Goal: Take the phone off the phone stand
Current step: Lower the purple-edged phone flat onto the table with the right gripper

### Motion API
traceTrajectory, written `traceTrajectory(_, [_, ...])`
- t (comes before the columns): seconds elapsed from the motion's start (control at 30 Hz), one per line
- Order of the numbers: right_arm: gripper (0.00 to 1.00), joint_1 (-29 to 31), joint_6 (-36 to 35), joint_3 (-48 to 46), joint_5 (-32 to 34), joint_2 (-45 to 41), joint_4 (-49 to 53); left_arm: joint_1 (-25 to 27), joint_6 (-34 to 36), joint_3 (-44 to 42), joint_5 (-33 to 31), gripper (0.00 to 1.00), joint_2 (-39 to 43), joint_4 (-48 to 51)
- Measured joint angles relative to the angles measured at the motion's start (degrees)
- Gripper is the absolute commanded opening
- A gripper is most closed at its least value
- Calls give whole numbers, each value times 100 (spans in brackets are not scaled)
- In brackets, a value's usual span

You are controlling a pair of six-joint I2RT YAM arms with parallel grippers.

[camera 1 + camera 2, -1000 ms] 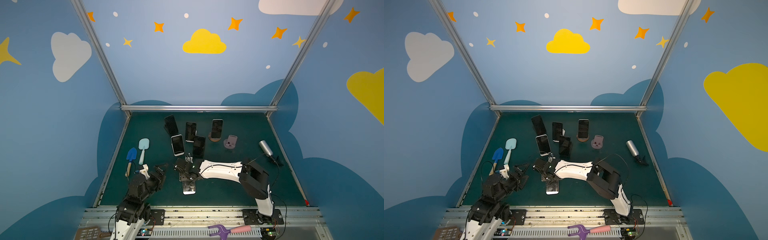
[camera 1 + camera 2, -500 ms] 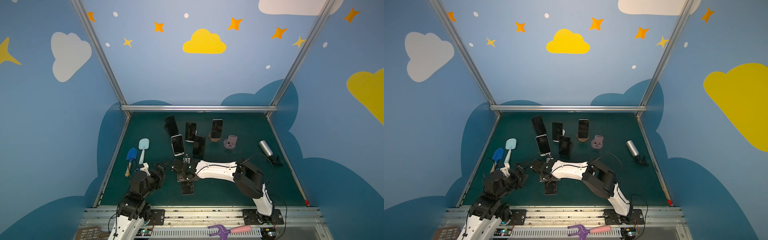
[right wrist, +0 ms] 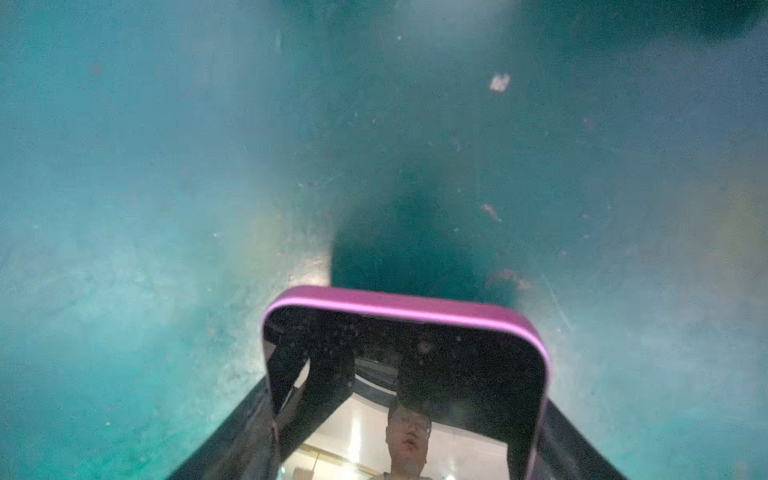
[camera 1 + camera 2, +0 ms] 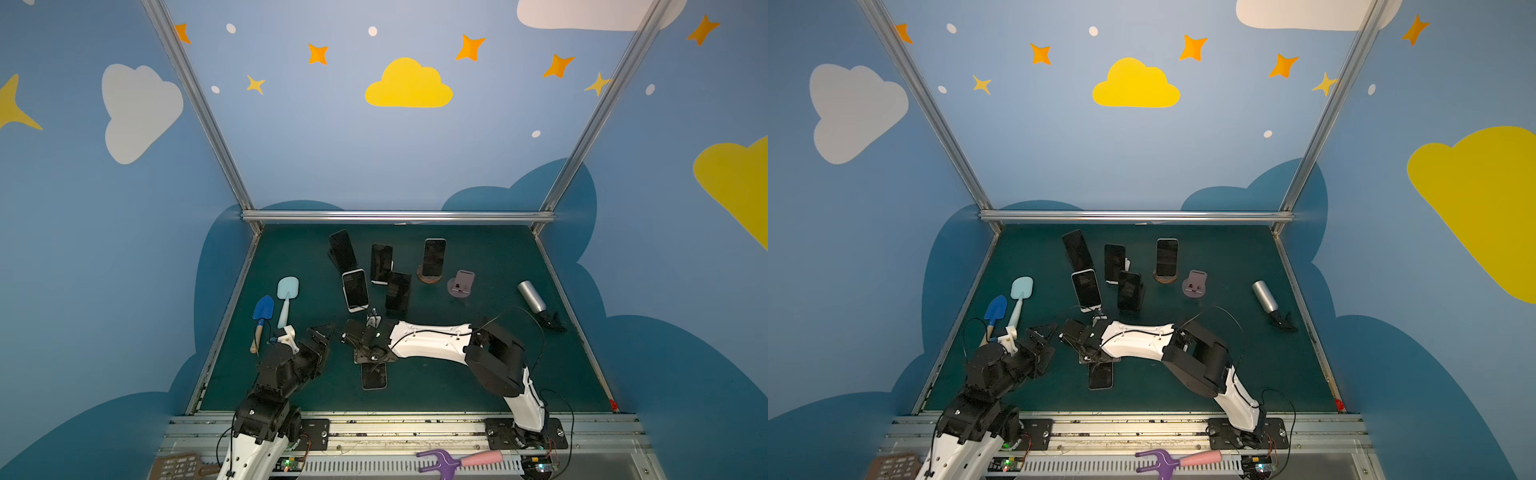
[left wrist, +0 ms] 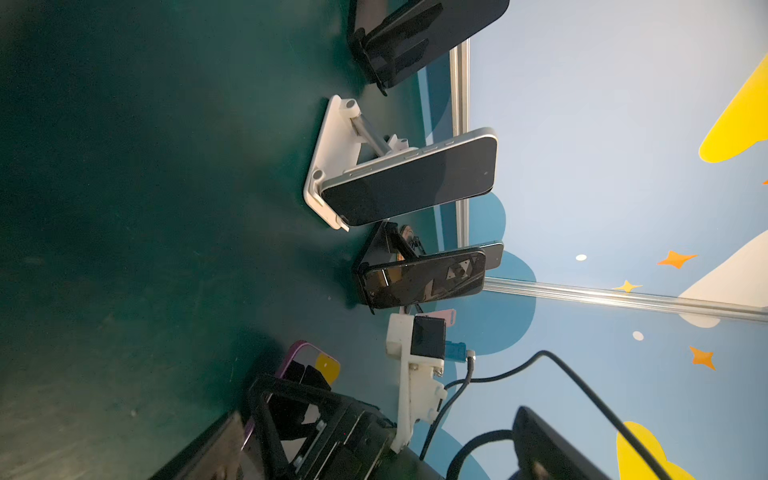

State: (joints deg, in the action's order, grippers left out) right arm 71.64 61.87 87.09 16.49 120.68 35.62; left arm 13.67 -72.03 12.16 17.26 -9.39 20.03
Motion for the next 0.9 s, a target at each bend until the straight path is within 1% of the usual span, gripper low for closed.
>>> traceTrajectory(0.33, [56,-2,155,-17,120,-7,15,0,-2,0,-2,100,0,4])
traceTrajectory(0.5, [57,-2,223,24,155,24,70,0,-4,0,-4,100,17,52])
traceTrajectory(0.9, [61,-9,236,33,164,26,87,0,-46,0,-92,100,2,83])
